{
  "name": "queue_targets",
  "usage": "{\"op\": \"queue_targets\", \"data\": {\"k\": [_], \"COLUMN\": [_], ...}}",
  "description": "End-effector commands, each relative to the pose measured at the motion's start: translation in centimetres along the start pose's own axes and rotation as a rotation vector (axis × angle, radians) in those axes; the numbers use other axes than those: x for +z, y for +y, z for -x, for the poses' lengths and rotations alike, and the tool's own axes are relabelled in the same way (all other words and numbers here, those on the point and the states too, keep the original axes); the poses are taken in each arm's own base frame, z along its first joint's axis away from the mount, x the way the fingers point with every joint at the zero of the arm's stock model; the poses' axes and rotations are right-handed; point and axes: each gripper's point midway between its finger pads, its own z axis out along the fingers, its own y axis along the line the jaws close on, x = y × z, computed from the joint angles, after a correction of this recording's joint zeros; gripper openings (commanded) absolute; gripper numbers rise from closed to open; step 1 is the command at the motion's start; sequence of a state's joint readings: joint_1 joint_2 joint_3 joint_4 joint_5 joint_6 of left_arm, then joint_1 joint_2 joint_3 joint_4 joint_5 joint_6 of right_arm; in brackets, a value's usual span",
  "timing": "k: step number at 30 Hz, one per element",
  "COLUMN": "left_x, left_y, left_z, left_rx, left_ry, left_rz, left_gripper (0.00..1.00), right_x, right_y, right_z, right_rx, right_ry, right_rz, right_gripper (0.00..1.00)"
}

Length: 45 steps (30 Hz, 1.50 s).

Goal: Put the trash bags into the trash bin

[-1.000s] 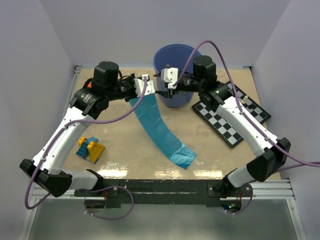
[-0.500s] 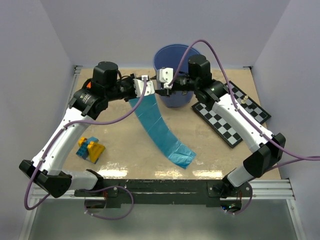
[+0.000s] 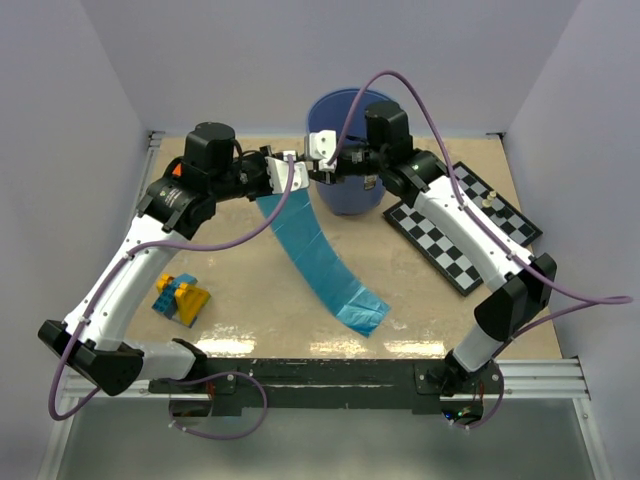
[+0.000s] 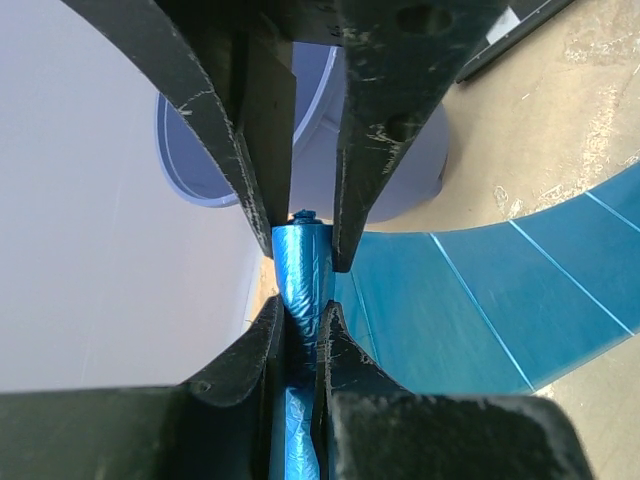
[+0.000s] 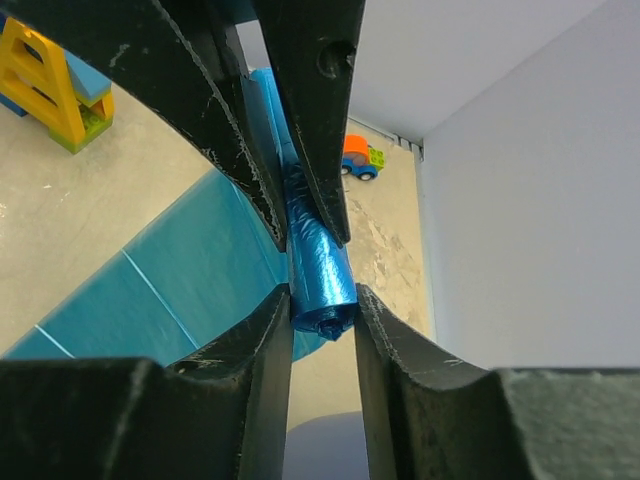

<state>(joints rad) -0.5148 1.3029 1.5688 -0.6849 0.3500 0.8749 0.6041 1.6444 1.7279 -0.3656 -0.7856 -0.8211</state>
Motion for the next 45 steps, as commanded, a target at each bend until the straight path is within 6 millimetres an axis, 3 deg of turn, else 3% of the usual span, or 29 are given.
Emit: {"op": "queue_targets", "data": {"k": [1, 6, 9, 15, 19, 22, 27, 35, 41, 45], "left_x": [-1.4, -1.0, -0.9, -0.7, -0.5, -0.6, -1.0, -1.0, -0.3, 0.1], "left_y": [2.1, 2.1, 2.0, 1.1, 0.9, 0.9, 0.9, 0.6, 0.0, -0.5], "left_z": [2.0, 1.4, 0.7, -1.0, -1.7, -2.0, -2.2, -1.9, -2.6, -3.3], "left_rx": [0.050, 0.048, 0.051, 0.082, 0.078, 0.071, 0.062, 0.050, 0.054, 0.072], "left_ry": [-0.057, -0.034, -0.001, 0.076, 0.109, 0.130, 0.161, 0.145, 0.148, 0.163], "left_rz": [0.082, 0.083, 0.075, 0.024, 0.003, -0.006, -0.019, -0.030, -0.041, -0.057], "left_gripper": [0.00, 0.00, 0.01, 0.04, 0.18, 0.21, 0.36, 0.36, 0.37, 0.30], "right_x": [-0.2, -0.3, -0.3, -0.3, -0.3, -0.3, -0.4, -0.2, -0.3, -0.3], "right_y": [-0.4, -0.6, -0.5, -0.7, -1.0, -1.0, -1.1, -1.3, -1.6, -1.7], "right_z": [1.7, 2.2, 2.0, 1.7, 1.8, 1.5, 1.4, 1.4, 2.5, 2.6], "right_rx": [-0.039, -0.045, -0.049, -0.070, -0.075, -0.079, -0.085, -0.070, -0.057, -0.050], "right_ry": [-0.025, -0.036, -0.028, -0.011, -0.012, -0.002, 0.007, 0.002, -0.028, -0.031], "right_rz": [0.018, 0.019, 0.021, 0.017, 0.009, 0.009, 0.000, -0.009, -0.013, -0.014], "right_gripper": [0.27, 0.07, 0.02, 0.01, 0.01, 0.01, 0.01, 0.00, 0.00, 0.00]}}
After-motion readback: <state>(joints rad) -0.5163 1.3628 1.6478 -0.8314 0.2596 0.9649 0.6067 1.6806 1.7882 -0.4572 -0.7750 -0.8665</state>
